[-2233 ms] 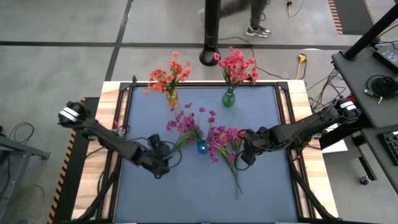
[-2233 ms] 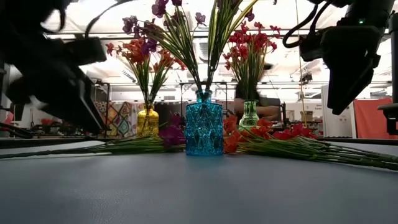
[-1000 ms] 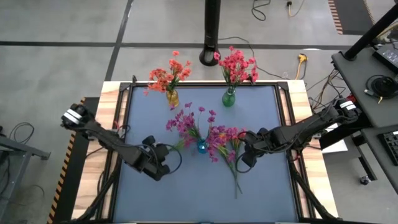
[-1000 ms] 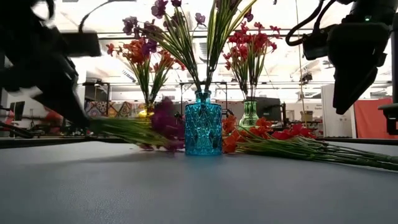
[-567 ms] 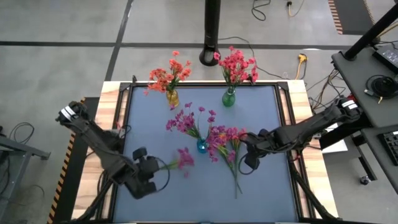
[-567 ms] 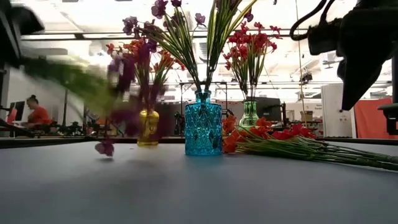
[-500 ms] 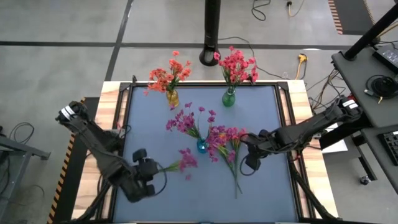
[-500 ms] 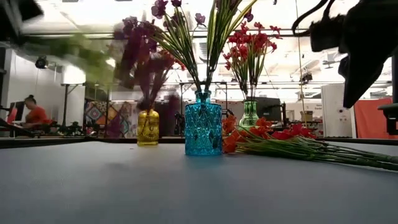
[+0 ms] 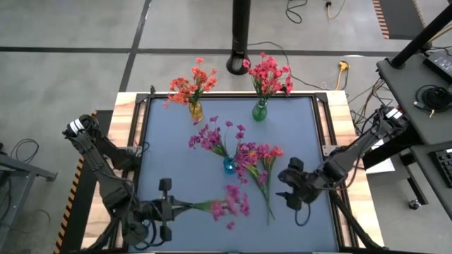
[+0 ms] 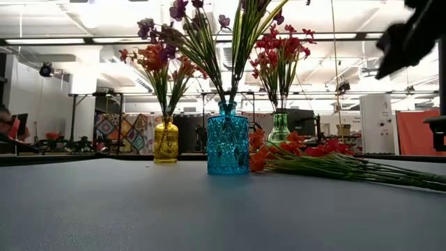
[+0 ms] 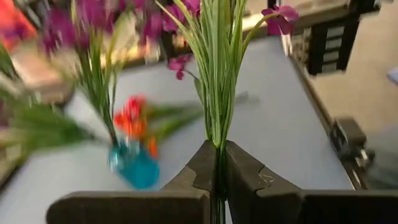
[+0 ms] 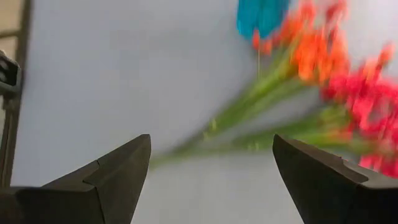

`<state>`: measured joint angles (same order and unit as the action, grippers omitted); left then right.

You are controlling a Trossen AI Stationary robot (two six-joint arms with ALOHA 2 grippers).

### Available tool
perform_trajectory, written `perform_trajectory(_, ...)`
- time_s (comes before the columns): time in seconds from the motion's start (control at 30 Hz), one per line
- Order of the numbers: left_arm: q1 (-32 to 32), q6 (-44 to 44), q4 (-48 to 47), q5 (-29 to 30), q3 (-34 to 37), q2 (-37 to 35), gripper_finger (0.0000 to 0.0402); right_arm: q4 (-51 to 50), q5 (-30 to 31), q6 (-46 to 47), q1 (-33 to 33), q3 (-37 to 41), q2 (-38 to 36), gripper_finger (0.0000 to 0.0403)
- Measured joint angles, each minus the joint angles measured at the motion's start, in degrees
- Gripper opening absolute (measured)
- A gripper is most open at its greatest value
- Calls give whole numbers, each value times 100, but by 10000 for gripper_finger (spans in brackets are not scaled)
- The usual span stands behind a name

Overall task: Sort flowers into vase by color
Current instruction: Put the violet flower into the blue vase

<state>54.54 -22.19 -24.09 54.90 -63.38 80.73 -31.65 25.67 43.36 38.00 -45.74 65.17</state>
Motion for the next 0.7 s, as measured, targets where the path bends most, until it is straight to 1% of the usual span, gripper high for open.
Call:
perform_trajectory(0.1,-72,1155,1454,114,310,2,2,625,768,-508,285,0,78,329)
perform_trajectory(0.17,-132,1898,2474,115,487,37,2,1143,1101,-992,411,0,148,329)
perform_trajectory(0.33,-347,3543,4884,-93,963,305,2,2841,1609,-2341,478,0,364,329)
perform_trajectory(0.4,-461,4038,5734,-246,1102,465,2,3660,1655,-2946,474,0,496,329)
perform_trajectory(0.47,-576,4397,6389,-407,1164,670,2,4459,1657,-3551,476,0,661,329)
perform_trajectory(0.6,-732,4877,7194,-537,1164,1073,2,6047,1651,-4566,476,0,1018,329)
perform_trajectory(0.7,-796,5197,7736,-608,1082,1368,2,6856,1655,-5204,474,-19,1246,329)
